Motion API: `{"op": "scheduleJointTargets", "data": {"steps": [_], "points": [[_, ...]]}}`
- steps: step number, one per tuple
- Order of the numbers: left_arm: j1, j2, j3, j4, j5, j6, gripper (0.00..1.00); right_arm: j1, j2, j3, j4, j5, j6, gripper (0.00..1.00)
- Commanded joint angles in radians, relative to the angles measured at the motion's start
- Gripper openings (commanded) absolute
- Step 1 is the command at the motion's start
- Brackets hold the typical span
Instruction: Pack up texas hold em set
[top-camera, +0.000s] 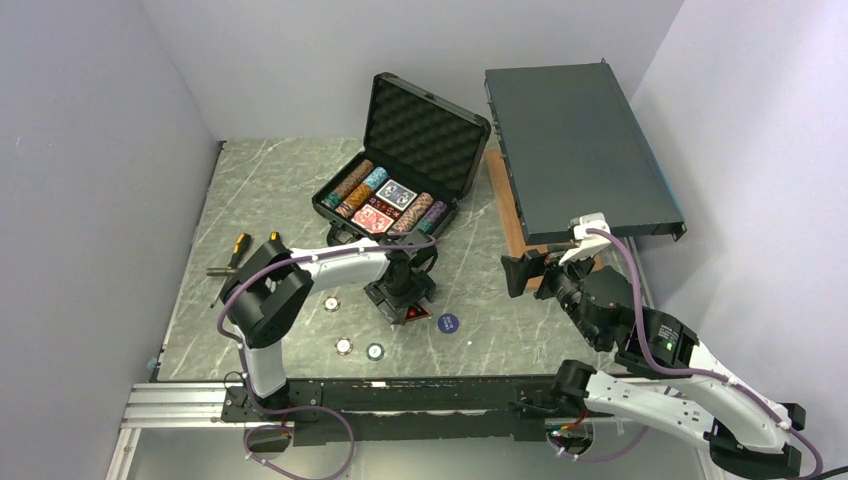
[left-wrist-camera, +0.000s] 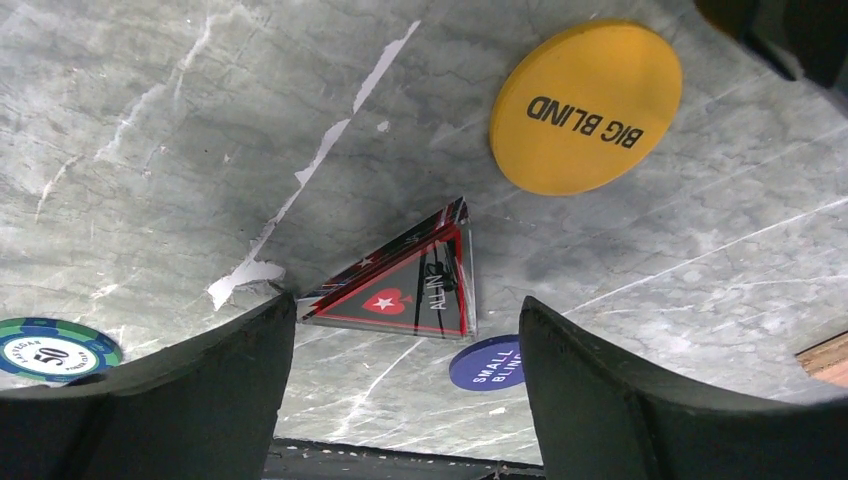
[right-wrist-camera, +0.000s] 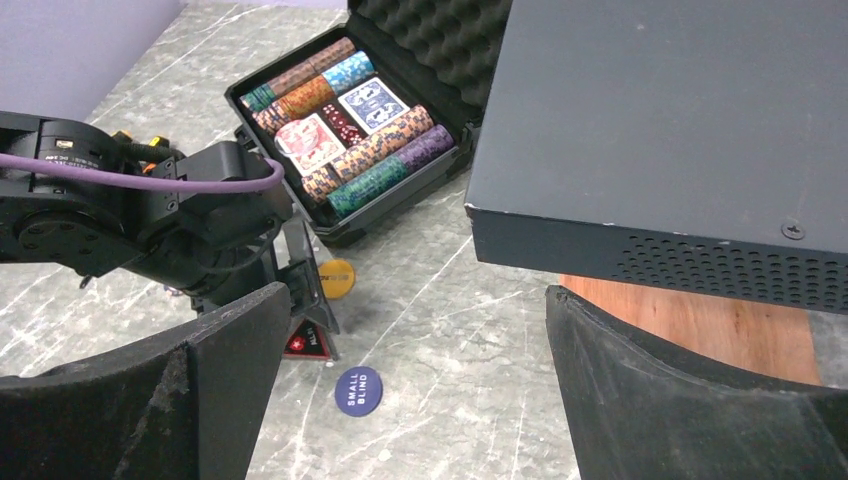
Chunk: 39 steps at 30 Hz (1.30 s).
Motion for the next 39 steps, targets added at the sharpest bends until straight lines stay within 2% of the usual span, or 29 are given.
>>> {"op": "scheduleJointTargets", "data": {"steps": [1, 8, 27, 30, 34, 39], "points": [[0.002, 0.025, 0.01, -0.08, -0.05, -0.127, 0.83, 0.0, -0.019, -0.008, 0.004, 0.02, 0.005, 1.0], [-0.001, 0.057, 0.032, -0.11, -0.052, -0.128, 0.76, 0.0, -0.022, -0.013, 0.009, 0.018, 0.006, 1.0], [-0.006, 0.11, 0.017, -0.13, -0.045, -0.136, 0.68, 0.001, -0.046, -0.014, 0.016, 0.019, 0.005, 1.0], [-0.008, 0.106, 0.014, -0.133, -0.057, -0.127, 0.6, -0.001, -0.048, -0.015, 0.016, 0.02, 0.006, 1.0], [-0.015, 0.077, 0.02, -0.157, -0.09, -0.111, 0.57, 0.0, -0.048, -0.013, 0.011, 0.021, 0.011, 1.0], [-0.025, 0.014, 0.04, -0.194, -0.129, -0.066, 0.47, 0.0, -0.051, -0.011, 0.009, 0.022, 0.013, 1.0]]}}
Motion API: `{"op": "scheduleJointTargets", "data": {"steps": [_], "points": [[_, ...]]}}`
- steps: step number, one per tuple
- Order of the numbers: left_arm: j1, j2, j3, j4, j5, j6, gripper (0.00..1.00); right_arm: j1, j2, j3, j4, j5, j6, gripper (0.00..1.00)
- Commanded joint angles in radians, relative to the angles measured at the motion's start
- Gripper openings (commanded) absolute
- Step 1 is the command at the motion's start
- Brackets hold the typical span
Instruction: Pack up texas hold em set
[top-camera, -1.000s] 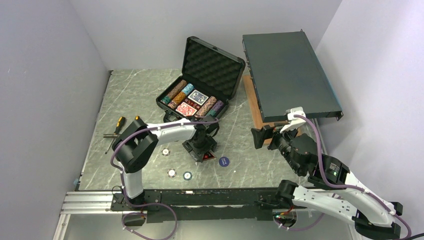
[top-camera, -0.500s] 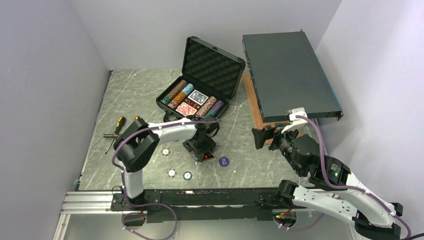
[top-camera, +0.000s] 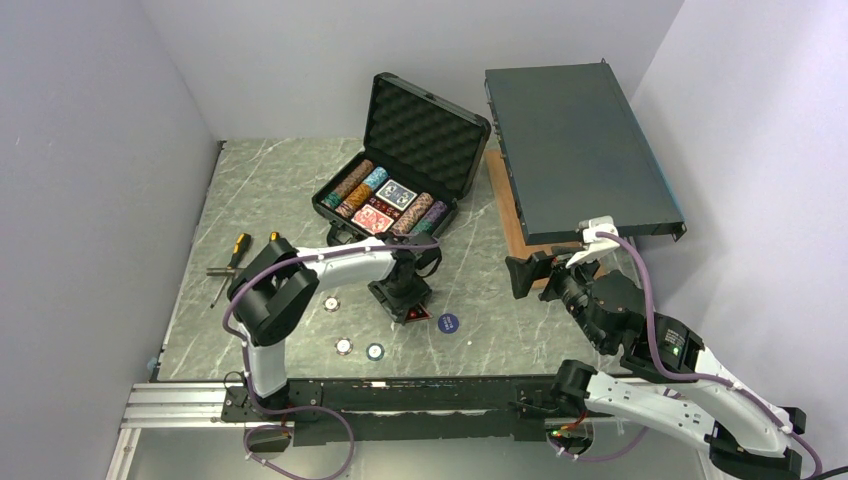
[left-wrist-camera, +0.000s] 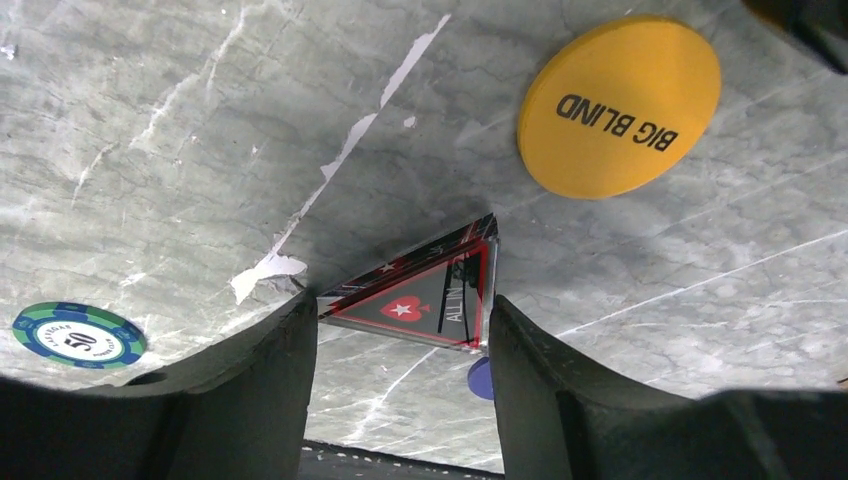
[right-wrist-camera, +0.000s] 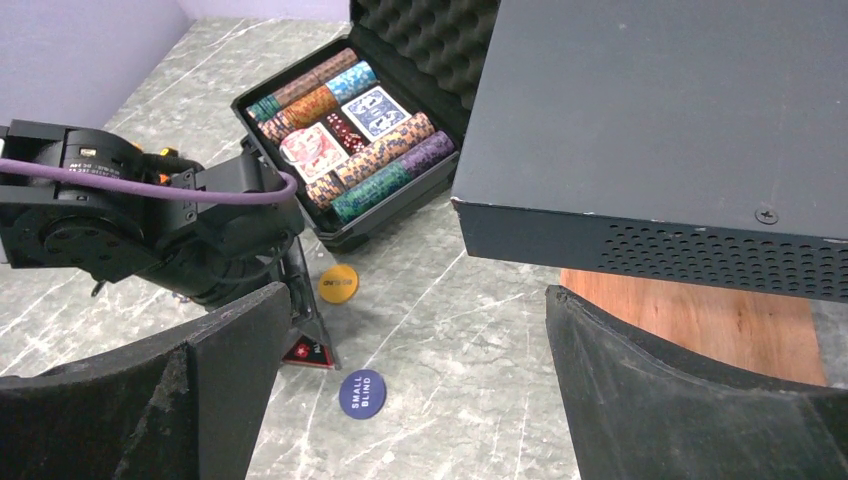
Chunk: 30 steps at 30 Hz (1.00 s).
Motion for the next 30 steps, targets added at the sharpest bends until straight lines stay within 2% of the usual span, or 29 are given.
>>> {"op": "scheduleJointTargets", "data": {"steps": [1, 7, 14, 18, 21, 25, 30], "points": [[-0.012, -0.036, -0.009, -0.111, -0.105, -0.041, 0.45, -0.001, -0.011, -0.002, 0.015, 0.015, 0.005, 1.0], [-0.012, -0.095, -0.027, -0.067, -0.091, 0.014, 0.37, 0.0, -0.002, -0.003, 0.021, 0.013, 0.006, 1.0], [0.019, -0.137, 0.01, -0.072, -0.094, 0.082, 0.34, 0.0, 0.0, 0.001, 0.012, 0.015, 0.008, 1.0], [0.057, -0.166, 0.082, -0.085, -0.111, 0.145, 0.33, 0.0, -0.002, 0.004, 0.013, 0.017, 0.004, 0.99], [0.103, -0.179, 0.153, -0.099, -0.129, 0.182, 0.33, 0.0, 0.002, 0.007, 0.016, 0.018, -0.001, 1.0], [0.23, -0.156, 0.221, -0.063, -0.085, 0.207, 0.31, 0.0, 0.006, 0.008, 0.021, 0.011, 0.0, 1.0], [0.354, -0.032, 0.39, -0.053, -0.137, 0.241, 0.31, -0.001, 0.006, -0.012, 0.039, 0.008, 0.002, 1.0]]}}
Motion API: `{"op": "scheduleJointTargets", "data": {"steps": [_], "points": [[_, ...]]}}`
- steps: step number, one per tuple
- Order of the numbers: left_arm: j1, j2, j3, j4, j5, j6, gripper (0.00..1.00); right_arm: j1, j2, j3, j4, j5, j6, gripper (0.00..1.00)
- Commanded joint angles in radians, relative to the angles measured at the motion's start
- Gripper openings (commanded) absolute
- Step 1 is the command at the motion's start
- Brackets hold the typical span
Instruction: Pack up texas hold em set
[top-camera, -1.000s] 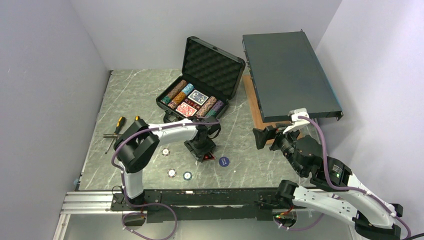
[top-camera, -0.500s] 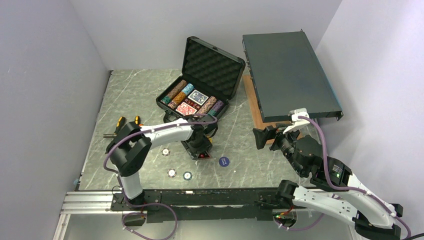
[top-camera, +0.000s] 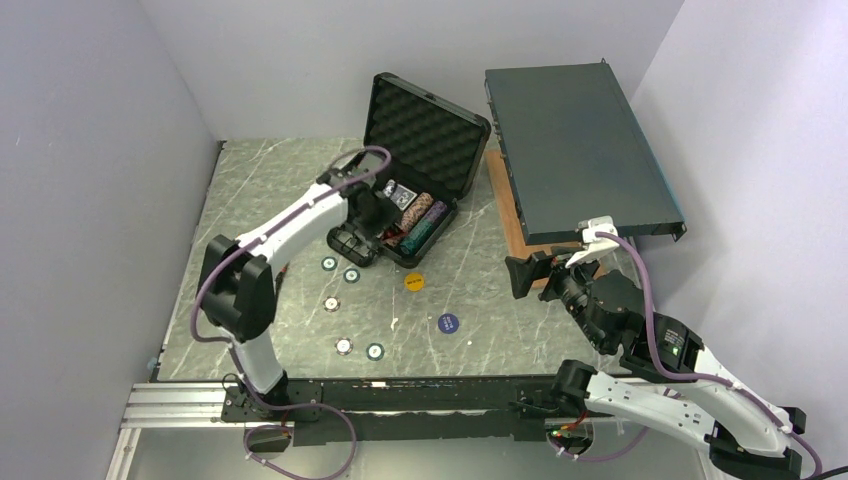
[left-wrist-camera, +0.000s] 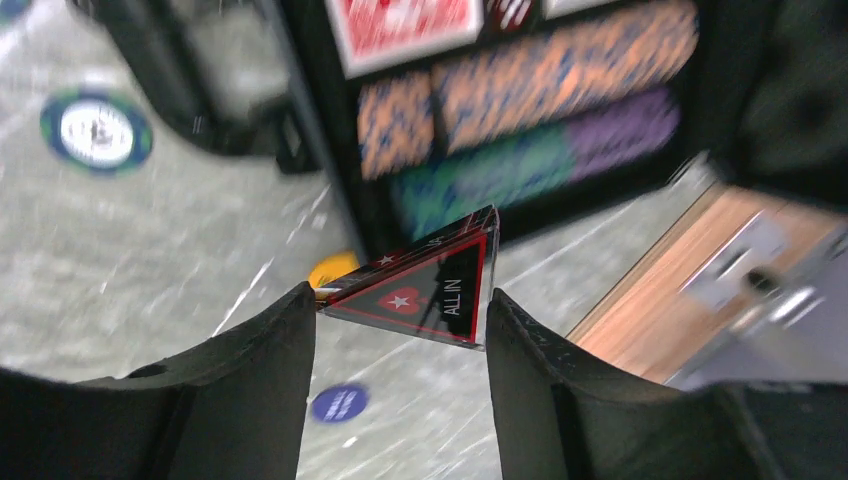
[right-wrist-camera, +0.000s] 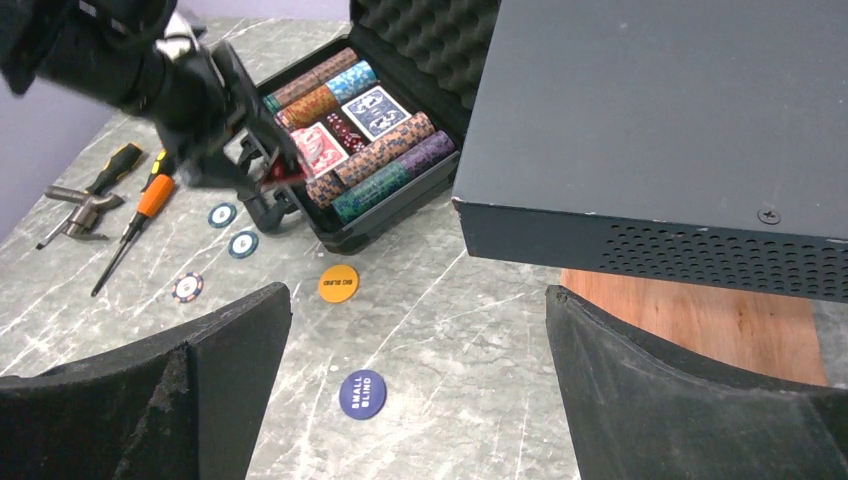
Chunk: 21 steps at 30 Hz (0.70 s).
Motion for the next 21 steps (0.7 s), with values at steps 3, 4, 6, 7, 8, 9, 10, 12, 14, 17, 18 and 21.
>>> {"op": "scheduleJointTargets", "data": {"steps": [3, 4, 6, 7, 8, 9, 10, 12, 14, 17, 18, 21], "points": [[0.133, 0.197, 0.272, 0.014, -0.046, 0.075, 0.31, -0.001, 0.007, -0.014, 0.032, 0.011, 0.007, 1.0], [0.144, 0.237, 0.318, 0.02, -0.043, 0.093, 0.3, 0.0, 0.004, -0.017, 0.033, 0.011, 0.009, 1.0], [0.169, 0.313, 0.432, 0.009, -0.021, 0.113, 0.3, 0.0, -0.001, -0.025, 0.037, 0.014, 0.012, 1.0], [0.175, 0.344, 0.464, 0.004, -0.017, 0.111, 0.29, -0.001, -0.003, -0.027, 0.036, 0.015, 0.015, 1.0], [0.179, 0.367, 0.487, 0.004, -0.016, 0.103, 0.29, 0.0, -0.004, -0.03, 0.035, 0.018, 0.017, 1.0], [0.181, 0.384, 0.494, 0.017, -0.015, 0.096, 0.29, 0.0, -0.007, -0.032, 0.033, 0.021, 0.019, 1.0], [0.185, 0.397, 0.49, 0.047, -0.01, 0.096, 0.3, 0.0, -0.006, -0.032, 0.033, 0.024, 0.018, 1.0], [0.195, 0.417, 0.485, 0.088, 0.001, 0.092, 0.3, 0.0, -0.008, -0.035, 0.034, 0.03, 0.015, 1.0], [0.201, 0.436, 0.493, 0.108, 0.004, 0.089, 0.31, 0.0, -0.009, -0.036, 0.04, 0.033, 0.009, 1.0], [0.201, 0.464, 0.518, 0.13, -0.001, 0.099, 0.33, 0.0, -0.005, -0.04, 0.052, 0.035, 0.003, 1.0], [0.201, 0.472, 0.523, 0.137, -0.001, 0.102, 0.33, 0.0, 0.0, -0.039, 0.055, 0.035, 0.0, 1.0], [0.204, 0.49, 0.525, 0.156, 0.013, 0.087, 0.34, 0.0, 0.015, -0.032, 0.049, 0.036, -0.001, 1.0]]}}
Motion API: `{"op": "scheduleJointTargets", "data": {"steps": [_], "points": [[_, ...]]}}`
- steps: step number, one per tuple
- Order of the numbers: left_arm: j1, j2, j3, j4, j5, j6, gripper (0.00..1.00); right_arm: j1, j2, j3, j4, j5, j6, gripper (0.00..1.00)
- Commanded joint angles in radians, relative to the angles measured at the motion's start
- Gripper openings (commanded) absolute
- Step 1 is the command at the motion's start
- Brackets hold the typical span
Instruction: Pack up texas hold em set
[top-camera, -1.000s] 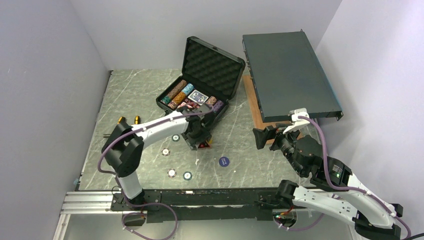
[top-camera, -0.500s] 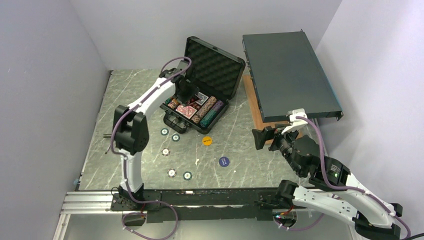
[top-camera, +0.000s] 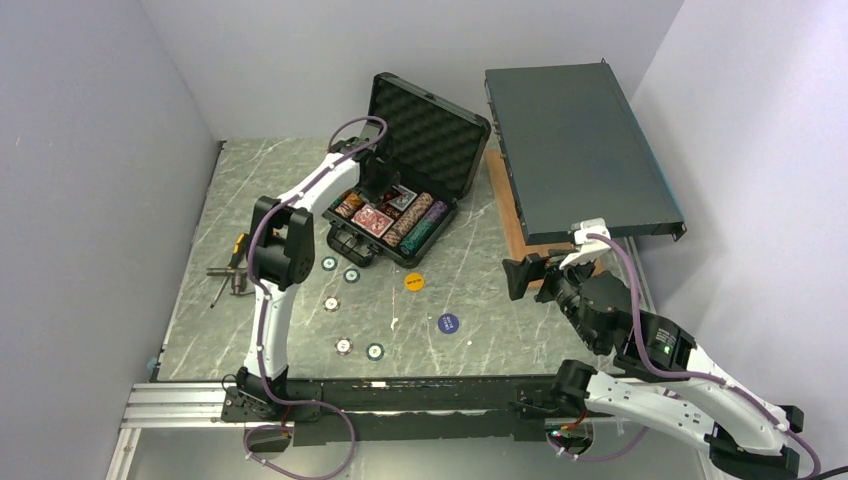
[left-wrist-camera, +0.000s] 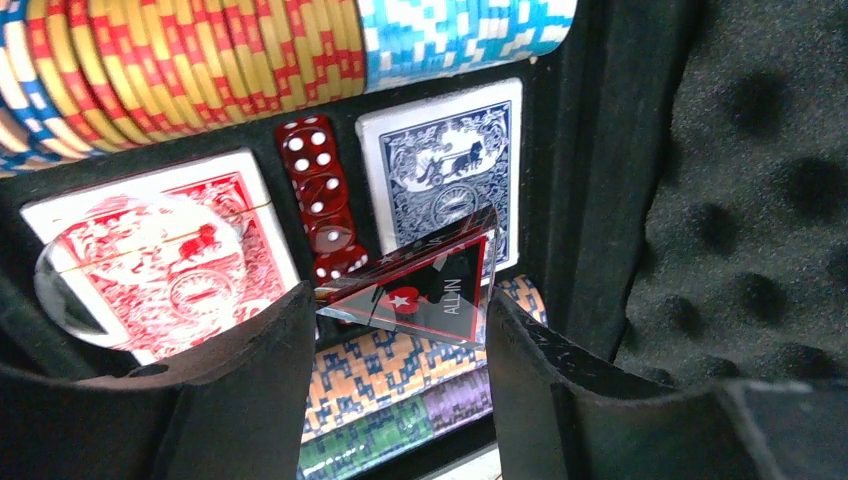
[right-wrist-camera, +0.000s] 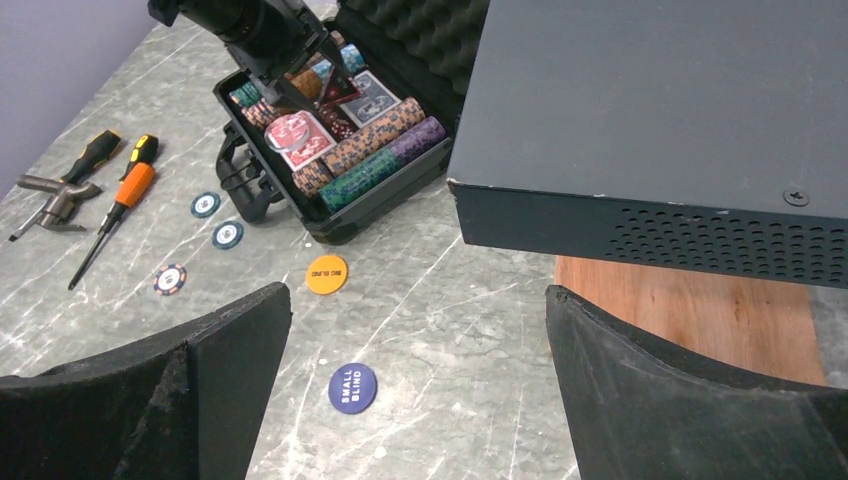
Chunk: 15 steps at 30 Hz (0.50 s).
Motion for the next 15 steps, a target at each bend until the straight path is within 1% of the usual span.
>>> {"op": "scheduleJointTargets", "data": {"steps": [1, 8, 12, 15], "points": [[0.005, 0.014, 0.055, 0.068, 0.027, -0.003, 0.34, 0.0, 0.015, 0.01, 0.044, 0.026, -0.01, 1.0], [0.017, 0.049, 0.08, 0.085, 0.062, -0.042, 0.4, 0.0, -0.004, 0.001, 0.06, 0.033, -0.022, 1.0], [0.025, 0.058, 0.094, 0.061, 0.055, -0.075, 0.46, -0.002, 0.0, 0.001, 0.06, 0.035, -0.023, 1.0], [0.035, 0.069, 0.097, 0.051, 0.077, -0.105, 0.51, 0.0, 0.004, 0.0, 0.061, 0.036, -0.023, 1.0]]}}
